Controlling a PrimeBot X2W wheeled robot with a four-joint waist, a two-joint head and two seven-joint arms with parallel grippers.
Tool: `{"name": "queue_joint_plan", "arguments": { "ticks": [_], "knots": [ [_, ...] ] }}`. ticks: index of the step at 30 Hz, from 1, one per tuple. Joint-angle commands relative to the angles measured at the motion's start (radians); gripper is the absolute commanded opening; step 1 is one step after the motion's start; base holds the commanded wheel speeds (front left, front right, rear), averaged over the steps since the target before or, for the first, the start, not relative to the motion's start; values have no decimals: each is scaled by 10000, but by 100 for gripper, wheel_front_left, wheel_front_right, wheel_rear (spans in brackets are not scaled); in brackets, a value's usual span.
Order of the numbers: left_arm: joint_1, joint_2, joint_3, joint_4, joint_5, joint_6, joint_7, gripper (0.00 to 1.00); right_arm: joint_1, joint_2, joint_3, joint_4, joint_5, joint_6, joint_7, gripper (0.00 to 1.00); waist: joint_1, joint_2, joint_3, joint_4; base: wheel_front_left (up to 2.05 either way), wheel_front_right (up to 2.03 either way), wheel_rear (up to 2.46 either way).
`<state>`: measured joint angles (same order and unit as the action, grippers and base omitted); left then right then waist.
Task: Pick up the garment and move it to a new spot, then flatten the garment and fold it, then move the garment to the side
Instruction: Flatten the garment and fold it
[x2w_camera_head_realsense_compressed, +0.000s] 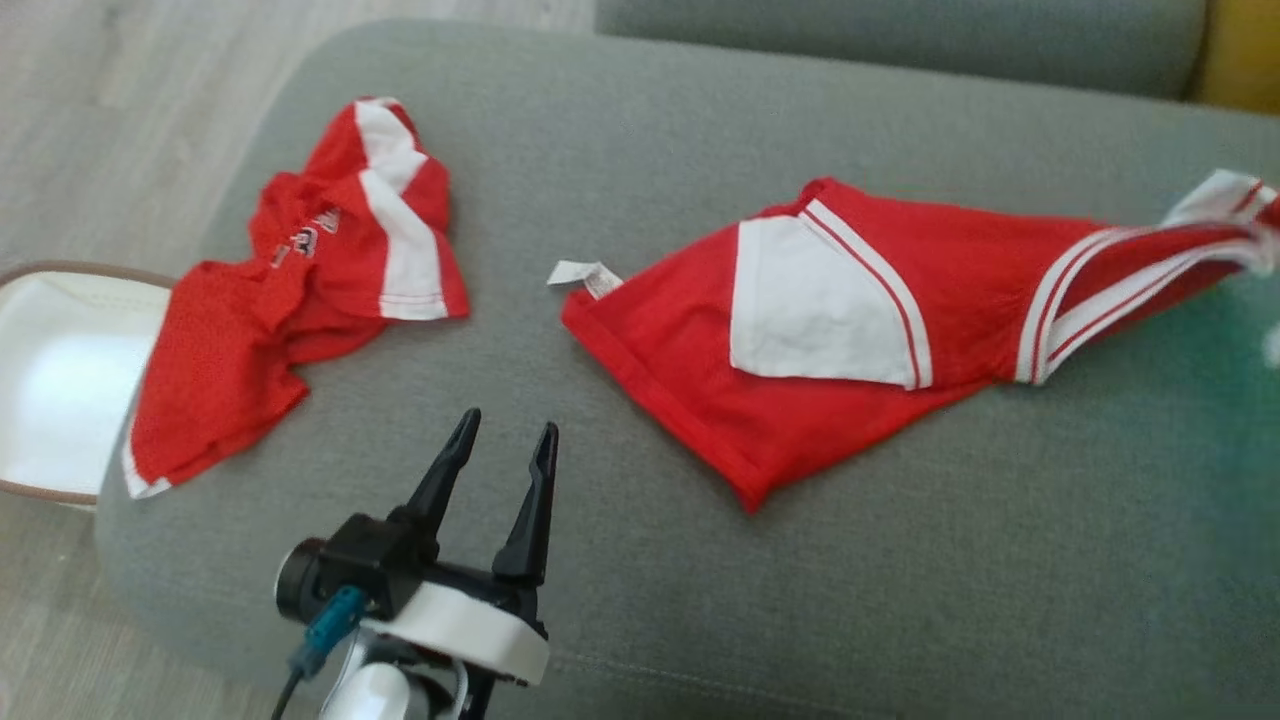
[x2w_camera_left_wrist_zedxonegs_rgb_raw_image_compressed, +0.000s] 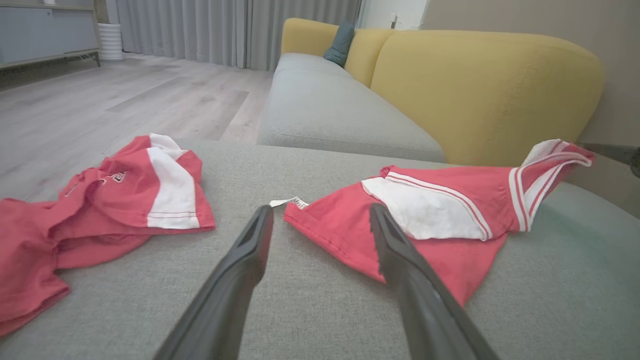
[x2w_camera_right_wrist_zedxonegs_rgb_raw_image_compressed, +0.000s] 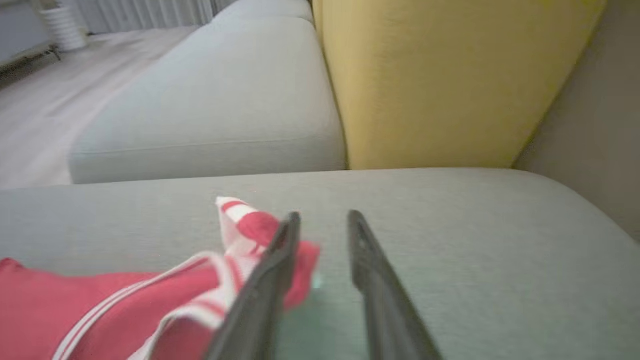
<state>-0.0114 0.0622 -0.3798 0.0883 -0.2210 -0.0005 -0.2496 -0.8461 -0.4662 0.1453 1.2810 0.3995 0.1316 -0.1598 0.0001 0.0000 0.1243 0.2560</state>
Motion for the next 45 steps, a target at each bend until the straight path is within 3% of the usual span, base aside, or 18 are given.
{"name": "queue_joint_plan", "arguments": {
  "ticks": [1,4,11,15,16,19,25,34,41,45],
  "knots": [
    [-378,-37,302,-299,44,-30,-122,100,-364,-363,51,-224,-176,-9,-186,100,-1,0,304,-269,0,0,0],
    [-569,-58,359,-187,45,-49,-122,100,-430,-513,-682,14,-630,-9,-523,100,-1,0,325,-422,0,0,0],
    [-763,-83,752,-166,77,18,-122,100,-490,590,-1523,-432,-1510,-9,-1000,100,-1,0,-205,-783,0,0,0],
    [-608,-93,1082,-145,-57,108,-122,100,271,1575,-1806,-2647,-1915,-9,-1014,100,-1,0,-707,-1024,0,0,0],
    [-464,-97,1271,-53,-148,234,-122,100,951,2142,-1733,-3759,-2121,-9,-1016,100,-1,0,-958,-1160,0,0,0],
    [-258,-100,1469,234,-96,491,-122,100,2134,2863,-1365,-5339,-2447,-9,-1017,100,-1,0,-1292,-1377,0,0,0],
    [-7,-108,1744,265,-213,694,-122,100,4562,3785,-648,-7856,-2835,-9,-1018,100,-1,0,-1619,-1618,0,0,0],
    [344,-116,1822,-38,29,761,-122,100,6763,4142,-242,-9727,-2934,-9,-876,100,-1,0,-1651,-1685,0,0,0],
    [304,-118,1761,-60,-4,779,-122,100,6921,4156,235,-10187,-2923,-9,-563,100,-1,0,-1538,-1507,0,0,0],
    [165,-118,1623,-92,-75,763,-122,100,6617,4158,1043,-10272,-3165,-9,-285,100,-1,0,-1248,-1188,0,0,0]
  ]
}}
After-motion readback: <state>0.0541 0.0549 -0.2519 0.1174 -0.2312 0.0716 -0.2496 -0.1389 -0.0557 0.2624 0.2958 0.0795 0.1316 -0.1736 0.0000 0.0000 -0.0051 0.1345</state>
